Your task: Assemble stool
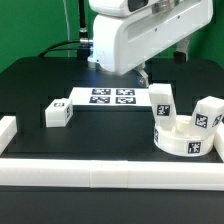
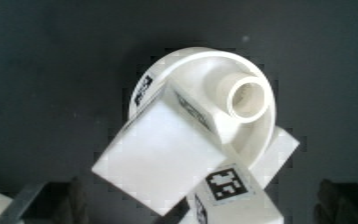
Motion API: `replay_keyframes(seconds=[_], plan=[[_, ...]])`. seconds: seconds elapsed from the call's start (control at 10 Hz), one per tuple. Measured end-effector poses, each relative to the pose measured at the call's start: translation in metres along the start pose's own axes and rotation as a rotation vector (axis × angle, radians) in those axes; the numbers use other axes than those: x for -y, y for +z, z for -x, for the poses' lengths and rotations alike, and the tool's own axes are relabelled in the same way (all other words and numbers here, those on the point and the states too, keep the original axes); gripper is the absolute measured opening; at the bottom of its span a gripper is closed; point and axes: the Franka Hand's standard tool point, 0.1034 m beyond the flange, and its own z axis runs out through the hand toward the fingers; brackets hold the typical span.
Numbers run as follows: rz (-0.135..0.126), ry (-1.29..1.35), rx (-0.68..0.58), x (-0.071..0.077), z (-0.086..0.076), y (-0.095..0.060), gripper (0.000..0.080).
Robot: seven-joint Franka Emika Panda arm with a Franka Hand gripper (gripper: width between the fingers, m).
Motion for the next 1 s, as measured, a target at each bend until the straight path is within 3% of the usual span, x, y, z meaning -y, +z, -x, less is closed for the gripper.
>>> replay_keyframes(seconds=[0.3, 0.4, 0.6, 1.0], plan=[[-0.001, -0.204, 0.000, -0.002, 0.002, 0.000, 0.0649], [0.026, -0.324, -0.016, -0.006, -0.002, 0.000, 0.0649], [0.036, -0.475, -0.022, -0.011, -0.005, 0.002, 0.0649], [0.040, -0.469, -0.025, -0.017, -0.010, 0.007, 0.0649]])
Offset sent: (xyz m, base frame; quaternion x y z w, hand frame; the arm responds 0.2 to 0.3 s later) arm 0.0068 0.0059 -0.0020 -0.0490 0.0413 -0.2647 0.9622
